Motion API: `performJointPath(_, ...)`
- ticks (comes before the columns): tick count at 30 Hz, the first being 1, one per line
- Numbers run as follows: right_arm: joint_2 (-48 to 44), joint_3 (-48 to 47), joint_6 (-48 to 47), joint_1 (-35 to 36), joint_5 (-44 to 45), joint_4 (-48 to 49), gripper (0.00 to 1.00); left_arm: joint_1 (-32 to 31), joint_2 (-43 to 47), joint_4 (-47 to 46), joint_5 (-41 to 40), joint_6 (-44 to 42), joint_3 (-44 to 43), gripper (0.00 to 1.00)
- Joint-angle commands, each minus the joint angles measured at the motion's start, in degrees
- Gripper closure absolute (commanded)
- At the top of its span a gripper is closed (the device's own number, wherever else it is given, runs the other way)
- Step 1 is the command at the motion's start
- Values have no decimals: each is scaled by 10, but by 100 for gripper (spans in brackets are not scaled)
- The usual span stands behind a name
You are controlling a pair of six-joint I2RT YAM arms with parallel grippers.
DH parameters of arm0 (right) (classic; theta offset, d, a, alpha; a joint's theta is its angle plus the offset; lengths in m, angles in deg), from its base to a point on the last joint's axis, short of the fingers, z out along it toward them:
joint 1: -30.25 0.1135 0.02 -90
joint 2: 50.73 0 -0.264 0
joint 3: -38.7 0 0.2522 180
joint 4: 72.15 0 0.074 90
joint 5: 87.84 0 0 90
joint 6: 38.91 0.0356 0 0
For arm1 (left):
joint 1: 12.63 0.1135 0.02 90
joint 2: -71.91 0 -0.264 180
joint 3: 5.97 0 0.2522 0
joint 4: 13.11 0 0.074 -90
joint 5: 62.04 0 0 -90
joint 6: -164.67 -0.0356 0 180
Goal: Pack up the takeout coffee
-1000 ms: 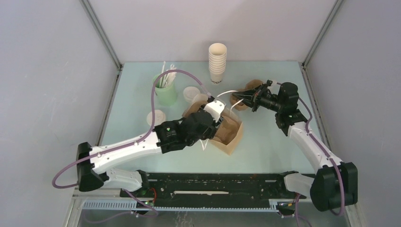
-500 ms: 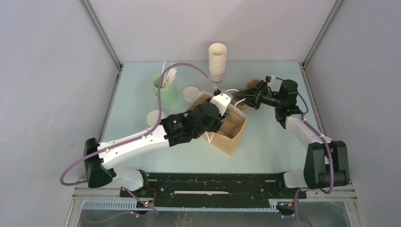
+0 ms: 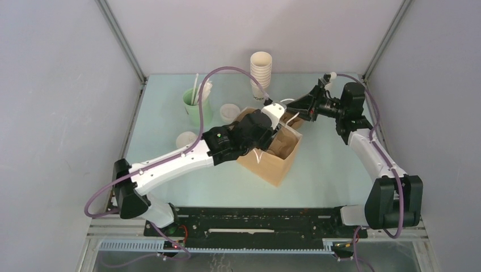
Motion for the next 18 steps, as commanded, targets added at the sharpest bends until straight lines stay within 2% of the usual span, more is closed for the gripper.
performJointPath(1,-10,-26,-64,-3,-5,-48,76,4,-17,24,2,9,-58,51)
performJointPath(4,-3,-33,-81,-5,2,-61,81,4,-31,33,7,12,-78,51)
performJointPath(11,22,-65,-124,-11,-6,-93,82,12,-52,59,24,9,-114,51)
performJointPath(18,22,-67,-126,-11,-14,-86,82,27,-58,68,59,25,-126,51)
